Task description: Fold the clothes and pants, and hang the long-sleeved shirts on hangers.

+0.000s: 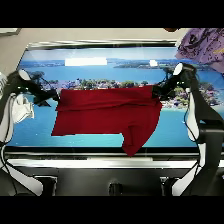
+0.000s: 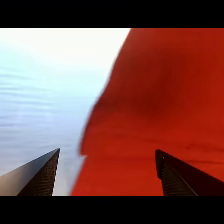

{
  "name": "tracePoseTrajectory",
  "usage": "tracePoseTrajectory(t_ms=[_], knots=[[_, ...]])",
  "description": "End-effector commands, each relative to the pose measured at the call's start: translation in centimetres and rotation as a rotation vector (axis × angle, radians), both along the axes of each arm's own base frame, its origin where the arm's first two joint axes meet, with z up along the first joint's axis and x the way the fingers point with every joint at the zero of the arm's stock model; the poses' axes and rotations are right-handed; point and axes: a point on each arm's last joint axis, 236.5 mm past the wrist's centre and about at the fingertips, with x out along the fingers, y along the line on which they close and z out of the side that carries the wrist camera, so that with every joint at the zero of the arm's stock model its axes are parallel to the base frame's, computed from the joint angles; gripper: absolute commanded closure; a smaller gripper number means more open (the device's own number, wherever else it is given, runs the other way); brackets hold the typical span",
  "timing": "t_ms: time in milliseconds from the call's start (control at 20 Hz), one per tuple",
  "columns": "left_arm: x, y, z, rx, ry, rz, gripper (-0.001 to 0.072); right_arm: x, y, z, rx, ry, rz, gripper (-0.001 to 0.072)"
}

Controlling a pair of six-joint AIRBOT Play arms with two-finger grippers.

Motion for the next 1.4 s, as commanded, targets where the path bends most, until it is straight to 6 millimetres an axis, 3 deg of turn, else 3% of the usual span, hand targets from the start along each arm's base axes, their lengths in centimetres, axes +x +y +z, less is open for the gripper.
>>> tracePoseTrajectory(t_ms=[0, 100, 250, 350, 450, 700, 800, 950, 1200, 1250, 1300, 1350], knots=[[-1.7, 5.9, 5.6, 0.138, -0.037, 0.051, -0.0013, -1.3, -3.2, 4.4, 0.024, -0.044, -0.015, 0.0238], [-4.9, 9.8, 8.0, 0.220, -0.009, 0.110, -0.0013, -3.7, -5.2, 5.8, 0.116, -0.051, -0.063, 0.0238], [-9.9, 11.7, 8.6, 0.220, 0.016, 0.206, -0.0013, -11.0, -5.0, 3.5, 0.275, 0.029, -0.159, 0.0238], [-12.9, 11.4, 8.0, 0.206, 0.026, 0.239, -0.0013, -16.4, -2.3, 1.0, 0.334, 0.098, -0.180, 0.0237], [-15.0, 10.5, 7.2, 0.198, 0.026, 0.244, -0.0013, -20.7, 1.6, -0.8, 0.409, 0.142, -0.185, 0.0237], [-17.0, 9.3, 6.2, 0.178, 0.056, 0.241, -0.0013, -26.4, 8.0, -4.1, 0.482, 0.182, -0.168, 0.0238], [-17.0, 9.3, 6.2, 0.178, 0.056, 0.241, -0.0013, -27.4, 9.4, -5.0, 0.463, 0.189, -0.126, 0.0238], [-17.0, 9.3, 6.2, 0.178, 0.056, 0.241, -0.0013, -26.6, 10.4, -5.8, 0.422, 0.144, -0.106, 0.0238], [-17.0, 9.4, 6.2, 0.178, 0.056, 0.240, -0.0013, -24.4, 9.6, -6.4, 0.377, 0.066, -0.171, 0.0258], [-17.0, 9.4, 6.2, 0.178, 0.056, 0.241, -0.0013, -24.1, 9.5, -6.5, 0.372, 0.054, -0.177, 0.0347], [-17.0, 9.3, 6.2, 0.178, 0.056, 0.241, -0.0013, -23.9, 9.4, -6.6, 0.369, 0.049, -0.181, 0.0384], [-17.0, 9.3, 6.2, 0.178, 0.056, 0.240, -0.0013, -23.9, 9.4, -6.6, 0.368, 0.048, -0.179, 0.0488]])
